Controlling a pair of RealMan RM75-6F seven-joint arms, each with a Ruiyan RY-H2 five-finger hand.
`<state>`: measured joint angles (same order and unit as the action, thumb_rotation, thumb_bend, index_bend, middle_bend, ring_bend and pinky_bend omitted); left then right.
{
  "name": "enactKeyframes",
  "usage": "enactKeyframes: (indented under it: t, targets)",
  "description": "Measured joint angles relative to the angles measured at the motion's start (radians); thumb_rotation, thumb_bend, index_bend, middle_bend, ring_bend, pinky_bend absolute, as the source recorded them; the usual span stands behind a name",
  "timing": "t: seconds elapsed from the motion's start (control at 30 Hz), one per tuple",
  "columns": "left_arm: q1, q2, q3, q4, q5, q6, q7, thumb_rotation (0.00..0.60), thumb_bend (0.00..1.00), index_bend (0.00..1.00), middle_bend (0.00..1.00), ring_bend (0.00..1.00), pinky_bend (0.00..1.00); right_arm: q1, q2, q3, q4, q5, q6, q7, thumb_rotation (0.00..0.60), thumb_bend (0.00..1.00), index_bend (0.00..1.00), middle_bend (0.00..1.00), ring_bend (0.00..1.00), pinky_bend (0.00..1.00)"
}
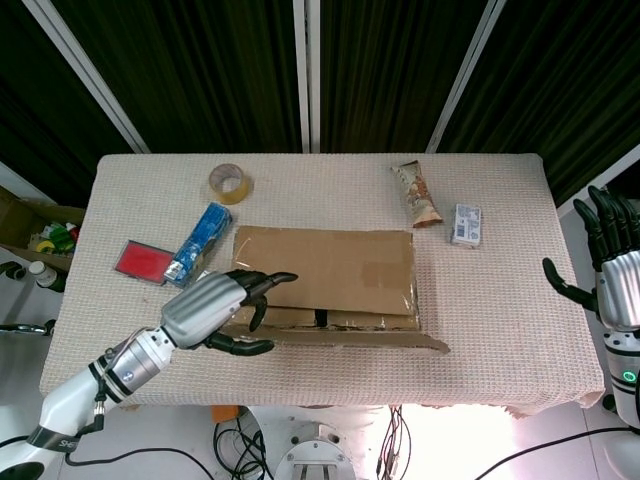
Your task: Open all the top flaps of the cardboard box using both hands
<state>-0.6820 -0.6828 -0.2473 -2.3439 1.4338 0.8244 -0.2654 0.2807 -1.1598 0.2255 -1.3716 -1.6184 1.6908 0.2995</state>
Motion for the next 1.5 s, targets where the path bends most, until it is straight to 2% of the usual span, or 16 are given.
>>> enactKeyframes:
  t: [0.1, 0.2, 0.23, 0.3, 0.37, 0.53, 0.67, 0.8, 1.0, 1.23, 1.5]
  targets:
    - [0.020, 0.046, 0.005, -0.002, 0.063, 0.006, -0.064, 0.000, 0.09, 0.08, 0.64, 0.26, 0.29, 0.000, 0.000, -0.003, -0.005, -0.003, 0.000, -0.006, 0.600, 0.27, 0.00, 0.00, 0.00, 0.00]
    - [0.038, 0.058, 0.005, 0.015, 0.082, 0.045, -0.071, 0.000, 0.09, 0.08, 0.46, 0.26, 0.29, 0.002, 0.003, -0.011, -0.018, -0.008, -0.012, -0.017, 0.600, 0.27, 0.00, 0.00, 0.00, 0.00]
    - [0.044, 0.057, 0.004, 0.023, 0.084, 0.062, -0.063, 0.003, 0.09, 0.08, 0.43, 0.25, 0.29, 0.002, 0.006, -0.014, -0.024, -0.010, -0.018, -0.022, 0.600, 0.27, 0.00, 0.00, 0.00, 0.00]
    - [0.059, 0.052, 0.002, 0.046, 0.081, 0.104, -0.019, 0.033, 0.09, 0.08, 0.30, 0.22, 0.28, 0.004, 0.017, -0.025, -0.050, -0.014, -0.039, -0.039, 0.600, 0.26, 0.00, 0.00, 0.00, 0.00]
    - [0.072, 0.041, 0.000, 0.071, 0.074, 0.146, 0.047, 0.076, 0.09, 0.08, 0.24, 0.18, 0.28, 0.006, 0.032, -0.037, -0.086, -0.019, -0.064, -0.061, 0.600, 0.24, 0.00, 0.00, 0.00, 0.00]
    - [0.117, -0.030, 0.000, 0.168, 0.025, 0.285, 0.328, 0.144, 0.09, 0.08, 0.22, 0.17, 0.28, 0.029, 0.100, -0.071, -0.266, -0.022, -0.190, -0.186, 0.600, 0.13, 0.00, 0.00, 0.00, 0.00]
    - [0.148, -0.080, 0.012, 0.235, -0.028, 0.335, 0.464, 0.160, 0.09, 0.08, 0.22, 0.17, 0.28, 0.069, 0.149, -0.081, -0.442, -0.007, -0.321, -0.339, 0.600, 0.01, 0.00, 0.00, 0.00, 0.00]
    - [0.175, -0.126, 0.031, 0.323, -0.067, 0.350, 0.429, 0.156, 0.09, 0.08, 0.22, 0.17, 0.28, 0.134, 0.182, -0.079, -0.592, 0.051, -0.483, -0.456, 0.600, 0.00, 0.00, 0.00, 0.00, 0.00]
    - [0.198, -0.184, 0.062, 0.446, -0.082, 0.347, 0.320, 0.140, 0.08, 0.08, 0.22, 0.17, 0.27, 0.239, 0.151, -0.055, -0.686, 0.183, -0.614, -0.620, 0.600, 0.00, 0.00, 0.00, 0.00, 0.00]
    - [0.202, -0.211, 0.077, 0.517, -0.057, 0.335, 0.261, 0.127, 0.08, 0.08, 0.22, 0.16, 0.27, 0.318, 0.014, -0.032, -0.682, 0.311, -0.658, -0.713, 0.600, 0.00, 0.00, 0.00, 0.00, 0.00]
    - [0.201, -0.230, 0.087, 0.559, -0.034, 0.331, 0.244, 0.127, 0.08, 0.08, 0.22, 0.16, 0.27, 0.356, -0.098, -0.038, -0.620, 0.333, -0.646, -0.766, 0.600, 0.00, 0.00, 0.00, 0.00, 0.00]
